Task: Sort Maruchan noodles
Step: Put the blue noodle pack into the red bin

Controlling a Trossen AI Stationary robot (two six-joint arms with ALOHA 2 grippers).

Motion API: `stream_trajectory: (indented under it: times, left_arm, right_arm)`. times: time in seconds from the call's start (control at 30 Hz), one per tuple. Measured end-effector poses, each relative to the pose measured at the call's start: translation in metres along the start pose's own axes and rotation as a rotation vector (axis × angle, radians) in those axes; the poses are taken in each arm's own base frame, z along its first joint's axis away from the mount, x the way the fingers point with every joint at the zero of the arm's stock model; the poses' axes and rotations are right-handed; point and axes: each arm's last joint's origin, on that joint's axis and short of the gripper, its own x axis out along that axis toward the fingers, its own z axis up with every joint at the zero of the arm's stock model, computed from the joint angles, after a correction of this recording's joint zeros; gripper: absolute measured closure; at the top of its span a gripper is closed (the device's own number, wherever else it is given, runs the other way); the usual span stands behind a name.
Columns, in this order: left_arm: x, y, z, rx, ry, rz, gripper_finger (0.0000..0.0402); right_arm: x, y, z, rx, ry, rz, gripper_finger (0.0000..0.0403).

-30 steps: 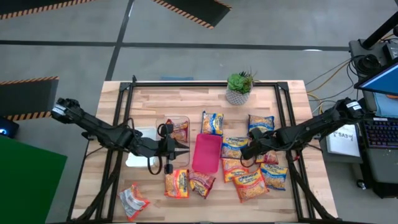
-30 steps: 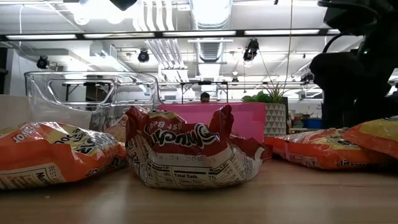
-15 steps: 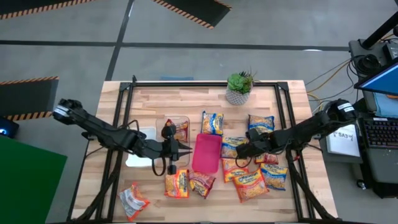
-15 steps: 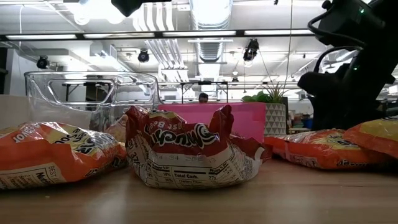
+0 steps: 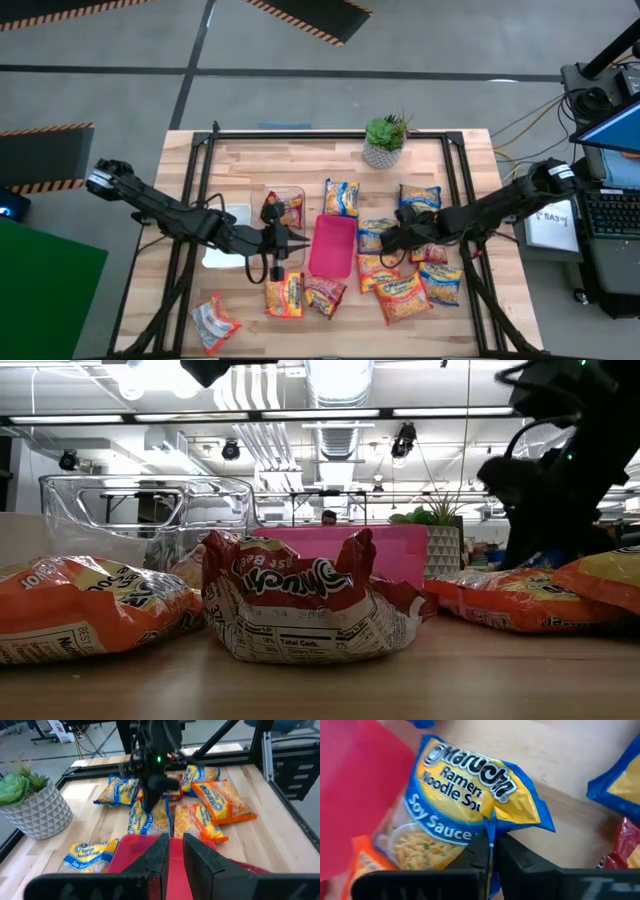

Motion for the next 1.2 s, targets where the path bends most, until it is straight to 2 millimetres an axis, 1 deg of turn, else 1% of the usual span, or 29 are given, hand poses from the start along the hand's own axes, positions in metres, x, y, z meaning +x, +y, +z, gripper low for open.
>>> stream_trajectory:
  times: [0.13, 0.27, 0.5, 0.77, 0.9, 1.03, 1.2]
  left_arm:
    - [-0.001, -0.001, -0.006, 0.015, 0.024, -0.004, 0.0366]
    - [-0.001, -0.001, -0.006, 0.018, 0.022, -0.004, 0.0366]
    - [-0.001, -0.001, -0.006, 0.012, 0.004, -0.007, 0.0366]
    - [-0.001, -0.001, -0.005, 0.016, -0.004, -0.007, 0.0366]
    - [0.001, -0.003, -0.006, 0.013, -0.066, -0.053, 0.0366]
    - [0.003, -0.007, -0.016, 0.037, -0.143, -0.187, 0.0366]
    - [-0.001, -0.004, -0.022, 0.027, -0.216, -0.195, 0.0366]
  right_arm:
    - [-0.013, 0.002, 0.006, -0.031, -0.045, 0.062, 0.0394]
    - [-0.027, 0.004, 0.013, -0.108, -0.123, 0.115, 0.0394]
    - [-0.044, 0.011, 0.022, -0.213, -0.209, 0.246, 0.0394]
    - [-0.050, 0.018, 0.028, -0.313, -0.329, 0.290, 0.0394]
    - [-0.054, 0.024, 0.031, -0.366, -0.374, 0.335, 0.0394]
    - [-0.067, 0.037, 0.040, -0.411, -0.416, 0.365, 0.0394]
    - [-0.082, 0.060, 0.053, -0.507, -0.473, 0.383, 0.0394]
